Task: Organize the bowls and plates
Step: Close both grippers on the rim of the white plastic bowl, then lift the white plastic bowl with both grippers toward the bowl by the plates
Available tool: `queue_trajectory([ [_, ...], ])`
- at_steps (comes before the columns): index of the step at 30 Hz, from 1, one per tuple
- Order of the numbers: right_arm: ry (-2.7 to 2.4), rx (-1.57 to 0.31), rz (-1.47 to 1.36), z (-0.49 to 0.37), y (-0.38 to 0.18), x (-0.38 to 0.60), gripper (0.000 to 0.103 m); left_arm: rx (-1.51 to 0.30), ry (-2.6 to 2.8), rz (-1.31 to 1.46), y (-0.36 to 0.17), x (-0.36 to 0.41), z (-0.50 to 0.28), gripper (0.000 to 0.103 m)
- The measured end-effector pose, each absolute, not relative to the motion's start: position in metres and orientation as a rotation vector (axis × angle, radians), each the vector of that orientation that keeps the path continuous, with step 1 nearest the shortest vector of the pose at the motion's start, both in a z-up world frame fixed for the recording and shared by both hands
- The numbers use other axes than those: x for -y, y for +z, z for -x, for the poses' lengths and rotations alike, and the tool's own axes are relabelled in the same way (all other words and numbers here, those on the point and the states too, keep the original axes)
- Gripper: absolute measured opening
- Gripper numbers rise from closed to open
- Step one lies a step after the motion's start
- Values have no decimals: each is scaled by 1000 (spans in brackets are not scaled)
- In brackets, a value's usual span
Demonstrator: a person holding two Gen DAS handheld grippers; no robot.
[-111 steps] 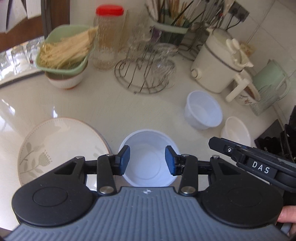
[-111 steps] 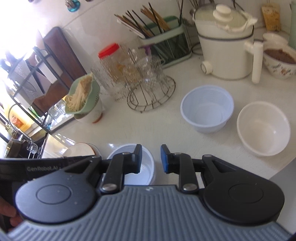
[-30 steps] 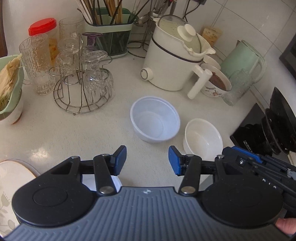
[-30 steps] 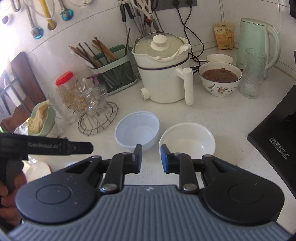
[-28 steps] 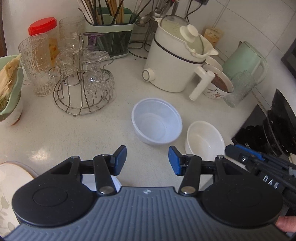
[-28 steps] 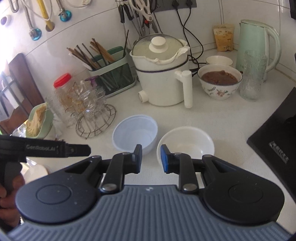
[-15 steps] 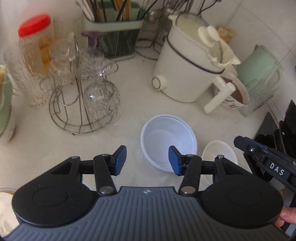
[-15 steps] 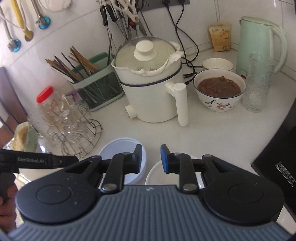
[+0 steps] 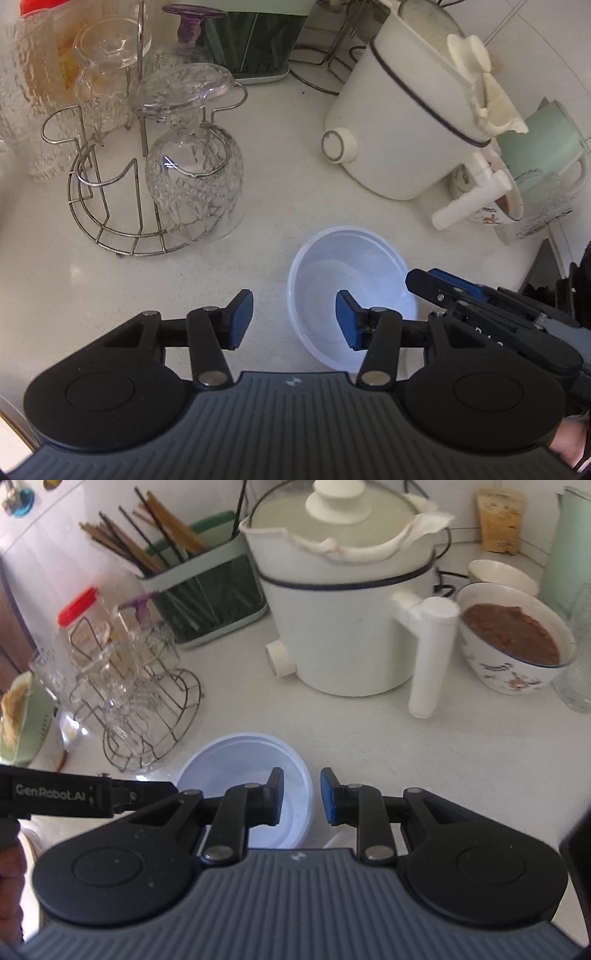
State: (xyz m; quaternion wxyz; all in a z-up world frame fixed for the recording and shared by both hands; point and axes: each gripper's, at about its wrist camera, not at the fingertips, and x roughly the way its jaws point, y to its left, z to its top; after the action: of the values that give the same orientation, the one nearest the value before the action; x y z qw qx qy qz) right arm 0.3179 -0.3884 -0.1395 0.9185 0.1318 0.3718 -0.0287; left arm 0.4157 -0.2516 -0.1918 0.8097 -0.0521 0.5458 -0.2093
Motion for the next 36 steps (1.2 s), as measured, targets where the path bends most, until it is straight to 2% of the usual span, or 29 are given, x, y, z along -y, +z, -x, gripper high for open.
queue_trajectory([
  [4,-56,-787,-253,-328,-146,387,24,-1186,-430,126,-199,252,-419,46],
  [8,-45,-805,-233,-336,-153,385,23,-1208,-418,140,-203,253,-422,31],
  [10,-70,-801,-242,-338,-156,385,19,-1203,-419,152,-203,254,-422,29],
  [16,-55,-826,-275,-341,-164,387,18,-1206,-419,150,-206,260,-425,18],
  [20,-48,-844,-270,-345,-168,389,13,-1207,-418,128,-210,265,-425,10],
  [28,-47,-842,-321,-340,-165,396,13,-1213,-440,199,-203,258,-425,10],
  [36,-40,-794,-335,-322,-141,393,13,-1169,-467,234,-163,247,-416,10],
])
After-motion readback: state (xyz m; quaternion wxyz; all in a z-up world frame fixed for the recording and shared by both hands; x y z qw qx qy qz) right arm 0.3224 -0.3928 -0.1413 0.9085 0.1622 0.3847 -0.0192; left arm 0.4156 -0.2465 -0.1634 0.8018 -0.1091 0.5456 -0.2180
